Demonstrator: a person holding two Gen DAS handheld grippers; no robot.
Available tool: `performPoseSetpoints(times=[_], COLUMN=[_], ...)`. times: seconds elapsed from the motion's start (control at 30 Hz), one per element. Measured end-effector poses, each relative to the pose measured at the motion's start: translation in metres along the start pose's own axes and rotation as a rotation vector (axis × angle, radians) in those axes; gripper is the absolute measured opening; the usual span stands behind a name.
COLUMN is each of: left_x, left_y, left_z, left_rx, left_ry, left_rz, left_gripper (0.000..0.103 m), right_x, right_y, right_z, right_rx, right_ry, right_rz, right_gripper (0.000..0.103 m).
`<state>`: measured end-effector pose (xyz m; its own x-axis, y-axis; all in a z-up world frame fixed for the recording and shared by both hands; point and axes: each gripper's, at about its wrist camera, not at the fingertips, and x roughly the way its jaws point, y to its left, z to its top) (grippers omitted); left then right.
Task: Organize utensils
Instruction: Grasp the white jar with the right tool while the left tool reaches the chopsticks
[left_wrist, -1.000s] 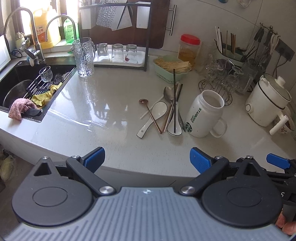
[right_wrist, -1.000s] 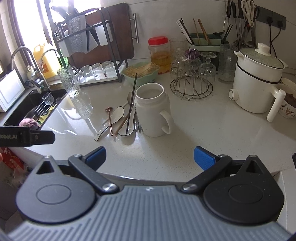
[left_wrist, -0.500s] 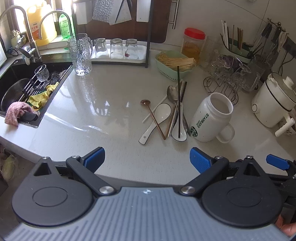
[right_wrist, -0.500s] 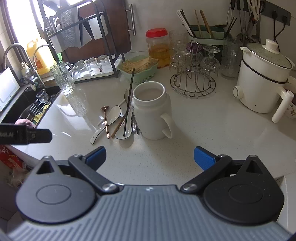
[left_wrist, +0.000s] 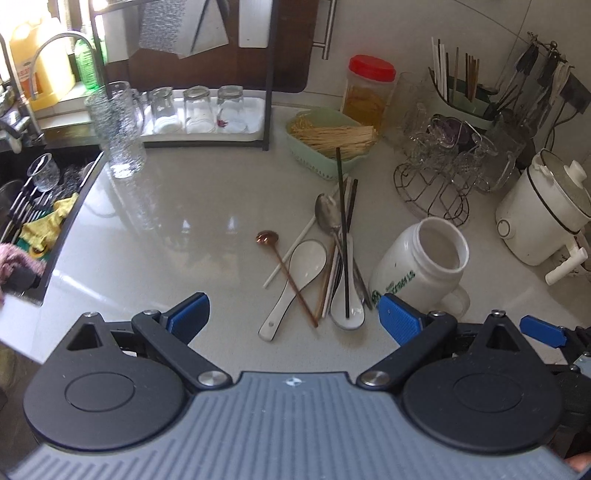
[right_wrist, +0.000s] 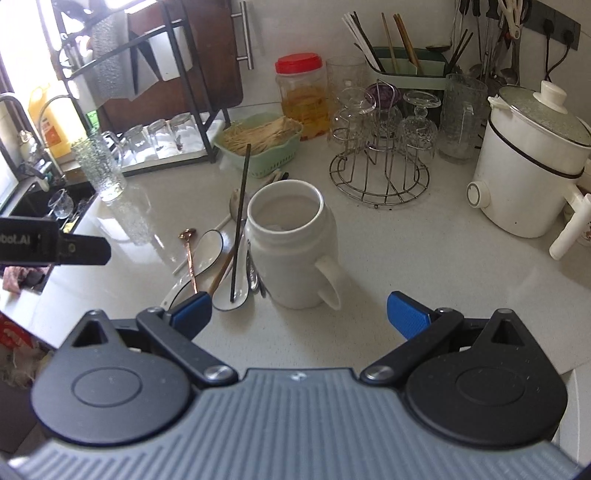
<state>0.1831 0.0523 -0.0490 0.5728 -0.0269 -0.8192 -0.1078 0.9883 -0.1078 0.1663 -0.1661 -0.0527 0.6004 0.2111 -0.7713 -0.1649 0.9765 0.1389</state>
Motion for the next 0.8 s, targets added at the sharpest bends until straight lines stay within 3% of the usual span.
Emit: performPoseSetpoints(times=[0.23,0.5,0.8], left_x=[0.033,0.085,0.123], left_y=[0.005,0.008,0.007], left_z=[0.026,0.051,0.075], left_rx=[0.044,0.086,0.113], left_ry=[0.01,0.075,0.106], left_rz=[-0.055,-0.121,-0.171], left_gripper=[0.1,0.1,0.1], right_x=[0.021,0.047,0.074], right_y=[0.005,0.013,0.023], right_z=[0.009,0.014,0.021], right_rx=[0.013,0.006,0.002], right_ry=[-0.006,-0.014,-0.007], right_rz=[-0.014,-0.056,-0.136], right_gripper=[0.103,0.103,0.102])
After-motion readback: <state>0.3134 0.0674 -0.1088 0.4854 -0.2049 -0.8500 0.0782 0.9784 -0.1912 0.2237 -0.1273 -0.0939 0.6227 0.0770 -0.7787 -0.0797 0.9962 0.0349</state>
